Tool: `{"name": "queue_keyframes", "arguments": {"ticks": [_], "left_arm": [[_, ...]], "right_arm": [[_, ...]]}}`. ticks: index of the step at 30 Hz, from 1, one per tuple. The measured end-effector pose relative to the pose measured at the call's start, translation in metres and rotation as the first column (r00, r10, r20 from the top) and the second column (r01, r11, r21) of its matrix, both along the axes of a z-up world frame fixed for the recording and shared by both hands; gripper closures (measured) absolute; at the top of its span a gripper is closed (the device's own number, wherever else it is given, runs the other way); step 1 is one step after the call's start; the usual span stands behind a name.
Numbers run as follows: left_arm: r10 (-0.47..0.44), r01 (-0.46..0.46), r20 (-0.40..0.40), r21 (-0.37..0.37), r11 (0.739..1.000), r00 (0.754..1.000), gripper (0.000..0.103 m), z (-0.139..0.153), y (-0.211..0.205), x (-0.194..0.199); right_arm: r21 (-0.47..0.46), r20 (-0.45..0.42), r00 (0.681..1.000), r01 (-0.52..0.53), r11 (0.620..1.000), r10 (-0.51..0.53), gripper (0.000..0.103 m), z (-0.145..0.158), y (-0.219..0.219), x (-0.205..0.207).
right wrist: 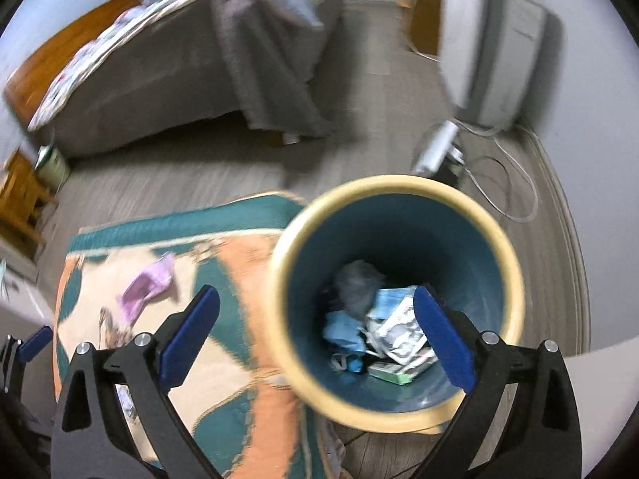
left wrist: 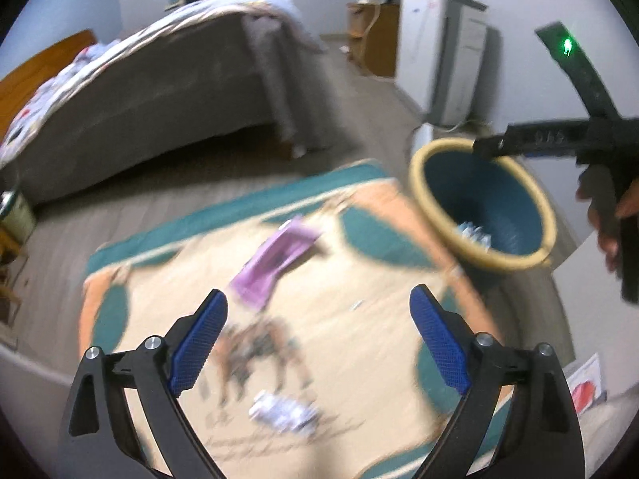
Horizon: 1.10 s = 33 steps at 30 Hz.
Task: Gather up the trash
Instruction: 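Grasp the printed foil packet with the left tool while the right tool grasps the purple wrapper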
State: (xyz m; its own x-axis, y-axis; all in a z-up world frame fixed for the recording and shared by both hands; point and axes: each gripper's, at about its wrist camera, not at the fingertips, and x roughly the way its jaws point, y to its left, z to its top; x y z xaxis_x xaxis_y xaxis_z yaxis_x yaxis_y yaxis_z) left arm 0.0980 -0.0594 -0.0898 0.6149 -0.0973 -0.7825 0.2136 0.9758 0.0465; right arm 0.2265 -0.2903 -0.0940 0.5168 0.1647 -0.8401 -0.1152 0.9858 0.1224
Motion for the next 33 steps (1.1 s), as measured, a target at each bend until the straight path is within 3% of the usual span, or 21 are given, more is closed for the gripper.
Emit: {"name": "queue_keyframes", "arguments": {"ticks": [7,18,22,26,33], "left_arm": [[0.052,-0.051,-0.092,0.015,0.999,0.994,0.011,-0.043,0.038,-0.025],[-0.059,0.064,-0.214,0.016,0.998,0.975,0.019,-0.092,0.037,-0.021],[-0.079,0.095,-0.268,0.048,0.994,0.960,0.039,-0.109,0.032,-0.014],[-0.074,0.083,-0.260,0.024,0.996,0.963,0.043,-0.106,0.039,-0.008],[0.000,0.002,-0.159,0.012,1.000,0.987,0.043,-0.072,0.061,0.013]], "right_arm": [[0.026,-0.036,0.998,-0.053,0.998,0.054,0.007,-0.004,0.053,-0.007],[-0.033,-0.075,0.992,-0.107,0.994,0.104,0.007,-0.018,0.093,-0.013],[-0.039,-0.089,0.990,-0.115,0.993,0.111,0.007,-0.023,0.097,-0.010],[-0.003,-0.092,0.989,-0.113,0.994,0.113,0.007,-0.028,0.105,-0.007],[0.036,-0.095,0.989,-0.106,0.994,0.109,0.007,-0.036,0.126,0.009]]}}
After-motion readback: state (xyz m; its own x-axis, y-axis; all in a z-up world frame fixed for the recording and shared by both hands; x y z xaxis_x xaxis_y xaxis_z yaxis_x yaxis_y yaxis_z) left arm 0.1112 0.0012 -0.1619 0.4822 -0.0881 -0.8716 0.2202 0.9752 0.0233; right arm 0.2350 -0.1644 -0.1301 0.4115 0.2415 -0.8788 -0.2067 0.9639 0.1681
